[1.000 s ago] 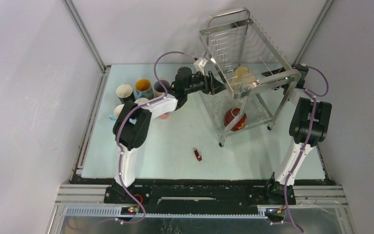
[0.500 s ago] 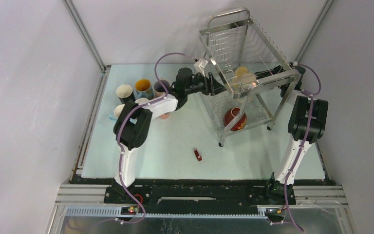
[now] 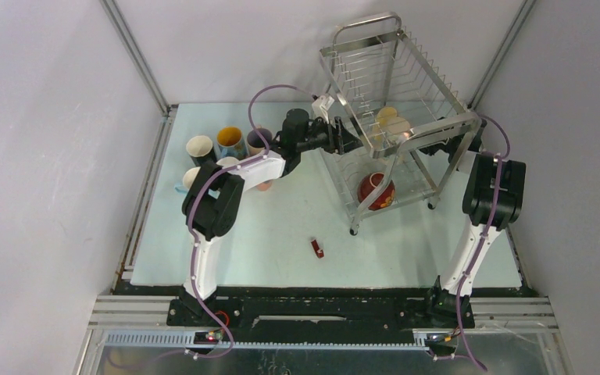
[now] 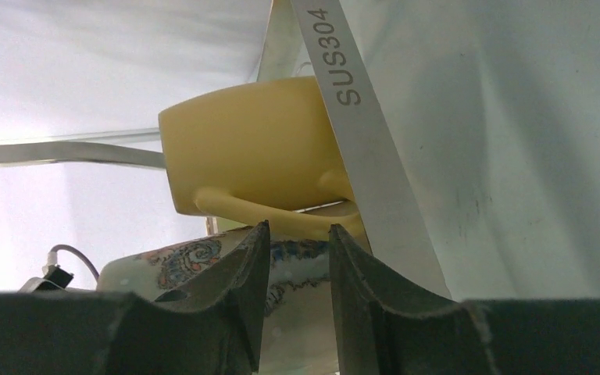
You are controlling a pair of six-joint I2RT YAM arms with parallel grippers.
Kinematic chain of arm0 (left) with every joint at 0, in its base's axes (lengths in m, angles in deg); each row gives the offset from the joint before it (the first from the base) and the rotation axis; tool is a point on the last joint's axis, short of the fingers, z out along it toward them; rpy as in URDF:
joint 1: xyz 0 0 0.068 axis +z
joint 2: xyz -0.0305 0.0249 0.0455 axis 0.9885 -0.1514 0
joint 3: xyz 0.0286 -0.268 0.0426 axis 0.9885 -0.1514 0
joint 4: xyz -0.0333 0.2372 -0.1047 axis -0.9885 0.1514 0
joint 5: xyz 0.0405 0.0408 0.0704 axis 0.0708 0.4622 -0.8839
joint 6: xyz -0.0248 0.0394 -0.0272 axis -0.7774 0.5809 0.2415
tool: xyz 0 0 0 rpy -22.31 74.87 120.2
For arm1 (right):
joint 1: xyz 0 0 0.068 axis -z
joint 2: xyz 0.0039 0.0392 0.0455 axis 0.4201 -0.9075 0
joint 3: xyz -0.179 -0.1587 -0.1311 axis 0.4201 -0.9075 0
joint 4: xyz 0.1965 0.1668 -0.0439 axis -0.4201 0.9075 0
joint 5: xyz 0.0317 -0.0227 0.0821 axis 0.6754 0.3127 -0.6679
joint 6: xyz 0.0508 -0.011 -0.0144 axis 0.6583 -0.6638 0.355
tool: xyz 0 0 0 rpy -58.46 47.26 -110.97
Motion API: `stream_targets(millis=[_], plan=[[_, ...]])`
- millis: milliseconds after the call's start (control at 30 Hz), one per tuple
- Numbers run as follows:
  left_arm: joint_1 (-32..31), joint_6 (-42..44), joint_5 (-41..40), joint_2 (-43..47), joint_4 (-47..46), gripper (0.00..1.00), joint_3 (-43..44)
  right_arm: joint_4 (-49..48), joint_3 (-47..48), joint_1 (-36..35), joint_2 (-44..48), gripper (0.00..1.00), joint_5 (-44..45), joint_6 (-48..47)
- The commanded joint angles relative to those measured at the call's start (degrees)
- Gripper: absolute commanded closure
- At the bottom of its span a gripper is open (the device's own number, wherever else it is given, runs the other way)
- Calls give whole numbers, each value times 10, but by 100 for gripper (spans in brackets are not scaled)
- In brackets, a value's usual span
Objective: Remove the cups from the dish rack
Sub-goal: Move the cup to the dish rack.
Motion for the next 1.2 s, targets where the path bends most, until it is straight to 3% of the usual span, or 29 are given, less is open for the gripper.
stream_targets(millis=[0, 500, 1167], plan=[[4, 21, 3, 1, -6, 30, 34, 24, -4, -16, 48, 59, -18, -47], [3, 33, -14, 4, 12, 26, 33, -32, -7, -22, 11, 59, -94, -43], [6, 63, -19, -1, 33, 22, 42, -27, 51, -71, -49, 59, -156, -67]])
